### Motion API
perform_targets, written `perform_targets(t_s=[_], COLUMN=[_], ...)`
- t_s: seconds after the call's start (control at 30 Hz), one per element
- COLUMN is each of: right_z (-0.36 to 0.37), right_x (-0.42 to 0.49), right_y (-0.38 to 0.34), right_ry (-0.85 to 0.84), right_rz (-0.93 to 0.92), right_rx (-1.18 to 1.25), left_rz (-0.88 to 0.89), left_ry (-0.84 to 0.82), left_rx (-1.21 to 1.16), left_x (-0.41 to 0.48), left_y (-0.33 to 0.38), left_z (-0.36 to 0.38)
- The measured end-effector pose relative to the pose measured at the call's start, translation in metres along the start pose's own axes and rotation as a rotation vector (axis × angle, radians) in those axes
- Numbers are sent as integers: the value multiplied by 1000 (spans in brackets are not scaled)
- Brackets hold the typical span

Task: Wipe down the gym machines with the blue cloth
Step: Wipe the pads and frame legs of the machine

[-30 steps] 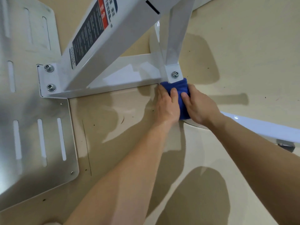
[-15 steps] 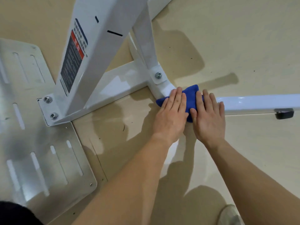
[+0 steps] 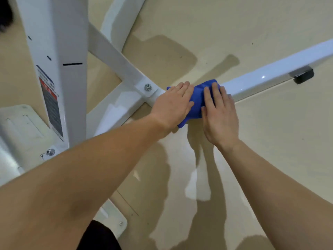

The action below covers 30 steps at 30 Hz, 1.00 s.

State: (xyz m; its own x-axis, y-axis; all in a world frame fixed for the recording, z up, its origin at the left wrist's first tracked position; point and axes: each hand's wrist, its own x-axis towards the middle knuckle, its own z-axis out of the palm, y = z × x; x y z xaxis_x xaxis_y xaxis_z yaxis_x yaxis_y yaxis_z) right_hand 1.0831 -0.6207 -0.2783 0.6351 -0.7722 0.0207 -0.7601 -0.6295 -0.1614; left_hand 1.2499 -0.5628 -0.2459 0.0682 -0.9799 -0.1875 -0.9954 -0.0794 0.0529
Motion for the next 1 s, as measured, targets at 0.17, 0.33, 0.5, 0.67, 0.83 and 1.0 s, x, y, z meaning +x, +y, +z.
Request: perform_targets(t_s=[0.17,0.33,0.5,0.67,0.83,1.0], right_z=[9,-9,-28,-10,3,-14], right_x=[-2,21,35,16,-4,11], right_y=[24,89,129,57,25,63], right_ry=[-77,-127,-190,-183,-161,-195], right_rz=[-147,-134,-29,-134,-186,-248], right_rx=[-77,-75,-89,-79,-22,-9], left_rz=[23,127,78,80,31,-36], left_ry=[-48,-72,-46,-8,-88,-77], left_rx=[19,-37,36,98,190,203], left_x=[-8,52,91,22,-8,12], left_y=[4,39,82,29,6,35], left_z=[11,-2,-4,9,9,9])
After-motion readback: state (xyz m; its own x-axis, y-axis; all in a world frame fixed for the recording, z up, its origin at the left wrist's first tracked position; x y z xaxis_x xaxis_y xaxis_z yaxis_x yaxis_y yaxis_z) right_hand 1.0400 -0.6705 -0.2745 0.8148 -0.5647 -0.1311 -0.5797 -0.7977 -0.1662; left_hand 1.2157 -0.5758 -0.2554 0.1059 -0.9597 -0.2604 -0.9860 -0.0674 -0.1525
